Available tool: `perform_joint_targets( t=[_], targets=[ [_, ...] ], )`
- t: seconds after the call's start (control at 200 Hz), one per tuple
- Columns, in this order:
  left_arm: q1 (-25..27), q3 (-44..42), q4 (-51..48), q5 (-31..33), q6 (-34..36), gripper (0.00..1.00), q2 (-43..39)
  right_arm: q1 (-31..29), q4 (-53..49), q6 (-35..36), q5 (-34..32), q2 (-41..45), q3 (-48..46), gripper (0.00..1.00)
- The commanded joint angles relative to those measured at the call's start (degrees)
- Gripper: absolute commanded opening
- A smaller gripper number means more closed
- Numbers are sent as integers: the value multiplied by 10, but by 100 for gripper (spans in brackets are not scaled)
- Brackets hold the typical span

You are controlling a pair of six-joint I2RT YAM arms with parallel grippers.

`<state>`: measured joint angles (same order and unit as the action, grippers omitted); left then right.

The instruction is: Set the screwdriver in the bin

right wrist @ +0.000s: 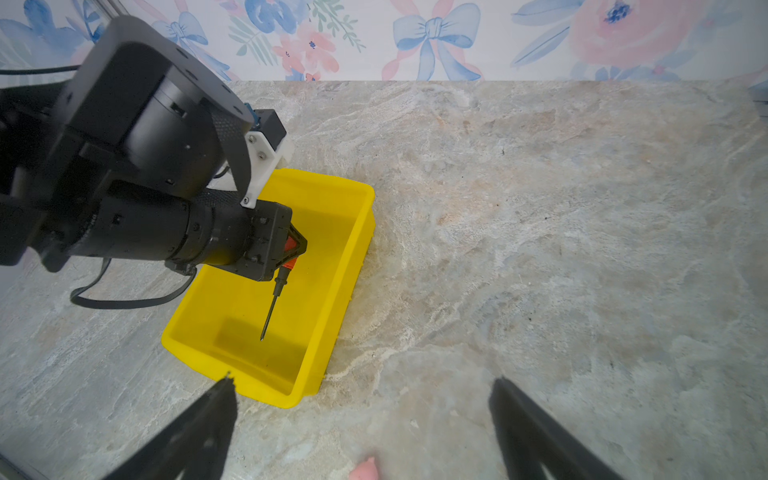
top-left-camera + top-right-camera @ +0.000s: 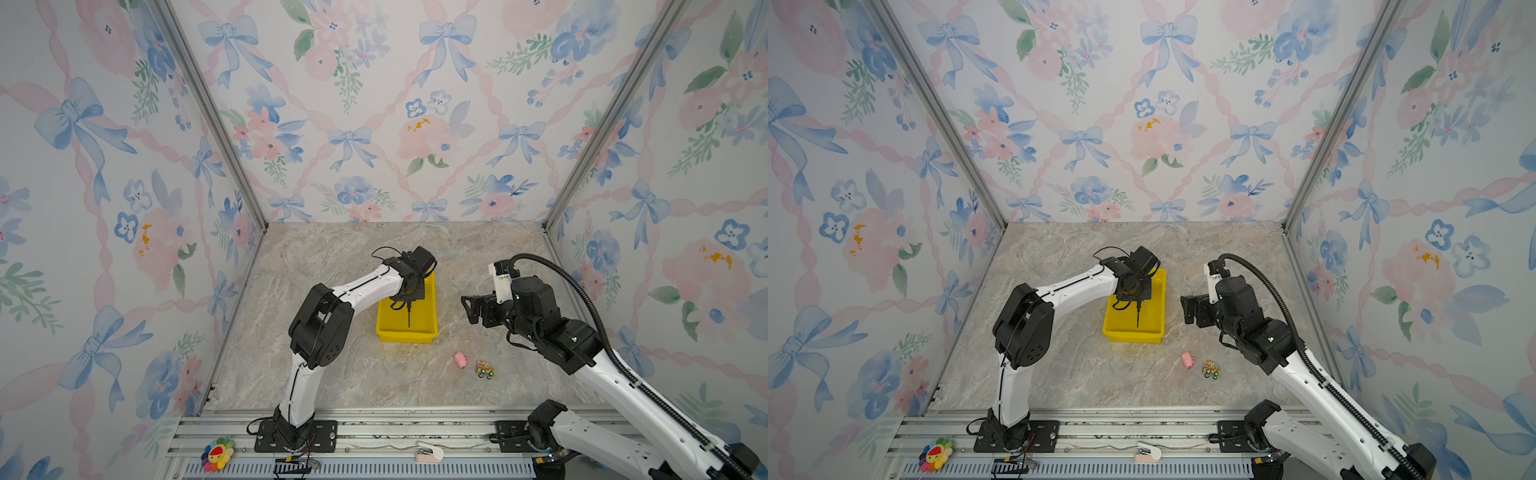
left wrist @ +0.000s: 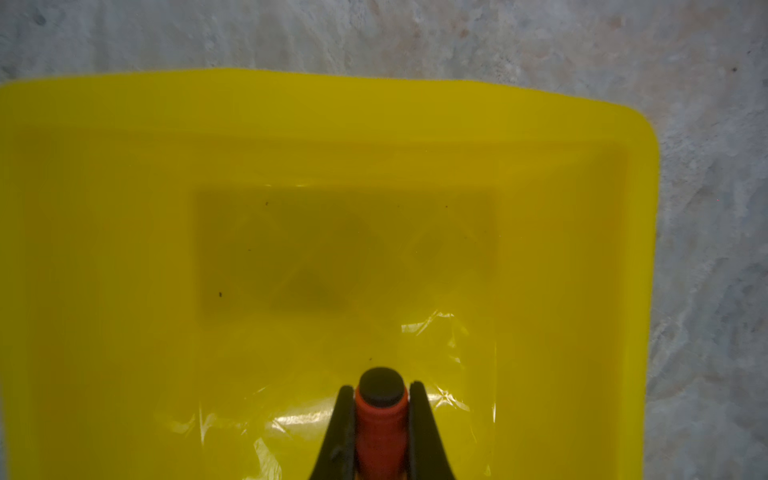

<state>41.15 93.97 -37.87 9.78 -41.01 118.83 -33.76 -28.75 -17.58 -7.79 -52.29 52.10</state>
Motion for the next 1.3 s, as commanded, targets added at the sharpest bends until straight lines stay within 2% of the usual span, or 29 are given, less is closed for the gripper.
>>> perform_joint_targets(
  t=[0.0,0.285,0.56,0.7,0.785,0.84,1.07,1.295],
  targets=[
    [-5,9,-14,-16,-5,0,25,0,9,-2,-8,0,-8,97],
    [-8,24,-13,-10,-4,0,55,4,1,2,-8,16,-19,97],
    [-11,34,-13,-11,-10,10,74,16,-7,20,-1,16,-6,97],
    [-12,38,-14,-12,-14,20,71,29,-11,7,1,30,-2,97],
    [-13,38,-14,-10,-14,33,62,47,2,-9,16,45,-3,97],
    [-13,38,-14,-11,-12,38,53,54,9,-12,17,48,-2,97],
    [-18,18,-14,-19,-8,51,-12,76,1,5,25,29,16,97],
    [-25,-11,-14,-41,21,61,-79,79,6,8,-11,30,2,97]
  ],
)
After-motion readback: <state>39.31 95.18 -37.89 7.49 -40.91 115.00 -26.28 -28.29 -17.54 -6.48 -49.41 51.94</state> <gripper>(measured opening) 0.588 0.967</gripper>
